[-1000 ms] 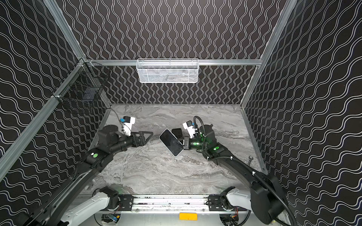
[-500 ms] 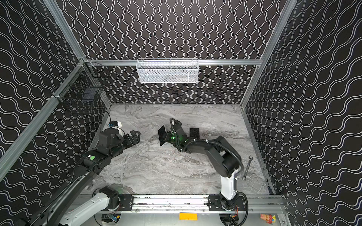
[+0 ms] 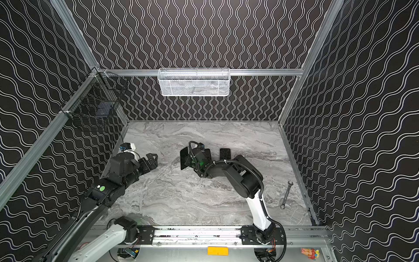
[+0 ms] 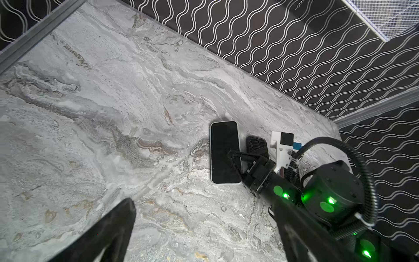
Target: Put the phone into the phone case
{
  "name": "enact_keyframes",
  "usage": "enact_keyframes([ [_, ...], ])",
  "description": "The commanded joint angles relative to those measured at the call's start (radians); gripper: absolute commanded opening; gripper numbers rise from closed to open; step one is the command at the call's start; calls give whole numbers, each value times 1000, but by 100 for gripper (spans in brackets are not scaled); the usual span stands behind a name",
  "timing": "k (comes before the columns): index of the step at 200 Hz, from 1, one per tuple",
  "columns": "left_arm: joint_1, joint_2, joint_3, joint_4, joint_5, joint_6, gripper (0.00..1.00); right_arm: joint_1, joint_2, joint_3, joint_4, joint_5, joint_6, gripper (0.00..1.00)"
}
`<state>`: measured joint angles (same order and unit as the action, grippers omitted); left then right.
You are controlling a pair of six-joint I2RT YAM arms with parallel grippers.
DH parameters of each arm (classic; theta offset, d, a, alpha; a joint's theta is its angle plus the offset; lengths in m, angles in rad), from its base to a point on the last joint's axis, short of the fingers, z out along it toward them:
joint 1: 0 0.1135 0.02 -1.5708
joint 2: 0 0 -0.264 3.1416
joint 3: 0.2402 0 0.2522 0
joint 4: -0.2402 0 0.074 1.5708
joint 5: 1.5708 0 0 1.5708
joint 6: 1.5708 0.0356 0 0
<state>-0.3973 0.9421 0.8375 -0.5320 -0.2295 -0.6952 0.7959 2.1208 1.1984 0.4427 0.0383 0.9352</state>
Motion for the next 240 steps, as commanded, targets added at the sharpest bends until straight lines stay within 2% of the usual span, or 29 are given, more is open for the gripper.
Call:
enact_keyframes([
  [1,3,-1,10,1,-61,28,98,9,-25,-19,31,49,9,37],
  [33,3,-16,5,37,-200,79,98,12,-109,-68,19,87,-30,49],
  [55,3,-30,-60,174,-278,216,99,11,-237,-110,-47,165,-98,54],
  [77,3,-41,-189,410,-330,412,98,2,-445,-126,-168,327,-285,57],
  [100,16,-33,-362,777,-374,597,98,-29,-681,-166,-226,551,-526,59],
  [107,30,-3,-393,868,-386,613,98,-57,-752,-192,-208,618,-600,63],
  [118,67,60,-396,900,-364,596,98,-127,-856,-278,-166,692,-687,68],
  [139,118,218,-405,1009,-295,615,98,-346,-1029,-432,-139,700,-726,69],
  [144,129,254,-412,1052,-292,620,98,-415,-1066,-488,-107,713,-727,70],
  [159,168,343,-427,1132,-287,603,98,-514,-1137,-649,33,731,-792,70],
  [170,192,393,-429,1178,-277,603,98,-549,-1159,-767,155,768,-836,76],
  [176,208,413,-411,1144,-243,606,98,-570,-1158,-819,206,796,-843,79],
  [198,233,540,-391,1198,-184,649,98,-630,-1094,-927,262,813,-798,82],
  [203,237,561,-392,1246,-198,666,98,-639,-1071,-943,282,810,-789,83],
  [207,238,563,-380,1213,-198,662,98,-644,-1049,-954,312,805,-787,83],
  [214,244,568,-371,1199,-152,682,98,-650,-1010,-983,388,782,-805,83],
  [232,245,595,-399,1307,-18,786,98,-664,-895,-1039,602,730,-850,84],
  [240,246,626,-452,1423,-3,802,98,-677,-838,-1045,671,696,-863,87],
])
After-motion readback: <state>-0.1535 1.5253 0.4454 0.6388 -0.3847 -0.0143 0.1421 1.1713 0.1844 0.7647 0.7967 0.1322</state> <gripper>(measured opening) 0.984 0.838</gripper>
